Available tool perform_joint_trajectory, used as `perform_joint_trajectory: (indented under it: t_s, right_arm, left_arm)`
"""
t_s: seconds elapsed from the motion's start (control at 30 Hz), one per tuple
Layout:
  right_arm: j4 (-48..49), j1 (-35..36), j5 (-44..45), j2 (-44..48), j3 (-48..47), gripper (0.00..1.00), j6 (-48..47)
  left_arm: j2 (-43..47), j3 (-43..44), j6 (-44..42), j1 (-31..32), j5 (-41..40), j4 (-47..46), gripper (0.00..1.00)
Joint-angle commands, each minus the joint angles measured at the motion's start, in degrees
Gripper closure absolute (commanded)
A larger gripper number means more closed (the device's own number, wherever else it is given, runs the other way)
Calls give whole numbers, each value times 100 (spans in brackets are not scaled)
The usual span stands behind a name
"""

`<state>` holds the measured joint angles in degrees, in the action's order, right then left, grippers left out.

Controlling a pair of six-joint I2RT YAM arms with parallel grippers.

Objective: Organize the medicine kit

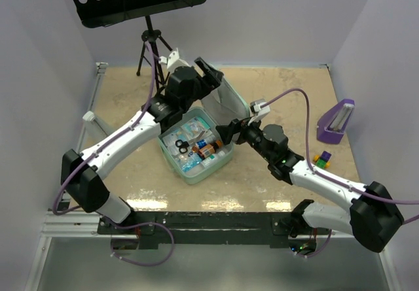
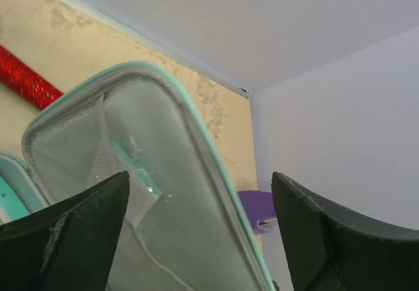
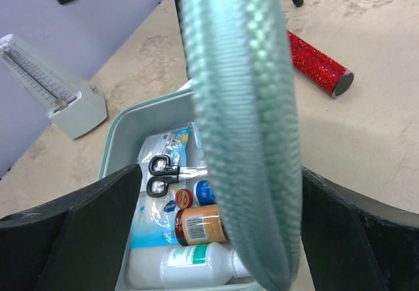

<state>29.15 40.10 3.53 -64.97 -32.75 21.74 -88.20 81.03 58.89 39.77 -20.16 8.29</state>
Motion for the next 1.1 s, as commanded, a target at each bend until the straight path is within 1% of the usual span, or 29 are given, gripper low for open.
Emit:
perform_joint_trajectory:
  t_s: [0.0, 0.07, 0.13, 0.2, 0.27, 0.33, 0.37, 0.43, 0.5, 0.57, 0.6, 0.67, 0.77, 0.87, 0.9, 0.97, 1.07]
  right_arm:
    - [-32, 7, 60, 195, -38, 2, -117]
    - [-58, 7, 60, 221, -38, 2, -126]
    - [-76, 7, 78, 257, -56, 2, -126]
    - [-85, 7, 51, 257, -73, 2, -126]
    - [-128, 7, 77, 257, -108, 2, -117]
    - [-137, 7, 78, 231, -117, 2, -108]
    - [-155, 7, 86, 222, -126, 2, -117]
    - [-155, 7, 121, 195, -126, 3, -100]
    - [-172, 7, 183, 204, -117, 4, -47]
    - [-199, 7, 183, 230, -126, 4, -29]
    - [-208, 7, 183, 239, -126, 4, -3]
    - [-251, 7, 166, 257, -126, 4, 6]
    - [-365, 7, 148, 265, -179, 4, -29]
    - [-453, 7, 122, 248, -205, 4, -73]
    - [-480, 7, 130, 248, -214, 4, -82]
    - [-498, 7, 148, 257, -205, 4, -99]
    - [-506, 7, 130, 230, -205, 4, -82]
  left_arm:
    - [777, 738, -413, -31, -66, 593, 0]
    - [1206, 616, -580, -31, -285, 839, 0]
    - [1734, 222, -896, -39, -461, 867, 0]
    - [2288, -436, -1028, -83, -567, 911, 0]
    - [2850, -1034, -1387, -92, -506, 753, 0]
    - [3290, -1597, -1573, -110, -463, 648, 4]
    - [3353, -1782, -1670, -118, -367, 586, 9]
    - [3258, -1898, -1872, -118, -24, 350, 31]
    - [3003, -1837, -2039, -118, 266, 130, 50]
    - [2696, -1697, -2284, -118, 442, -186, 63]
    - [2546, -1644, -2399, -118, 521, -397, 67]
    - [2169, -1416, -2610, -118, 697, -679, 73]
    - [1440, -828, -2839, -118, 917, -636, 83]
    - [947, -502, -2927, -118, 1023, -680, 98]
    - [867, -475, -2971, -118, 1049, -732, 100]
    - [735, -448, -3006, -118, 1041, -1031, 100]
    - [463, -308, -3094, -118, 988, -1102, 100]
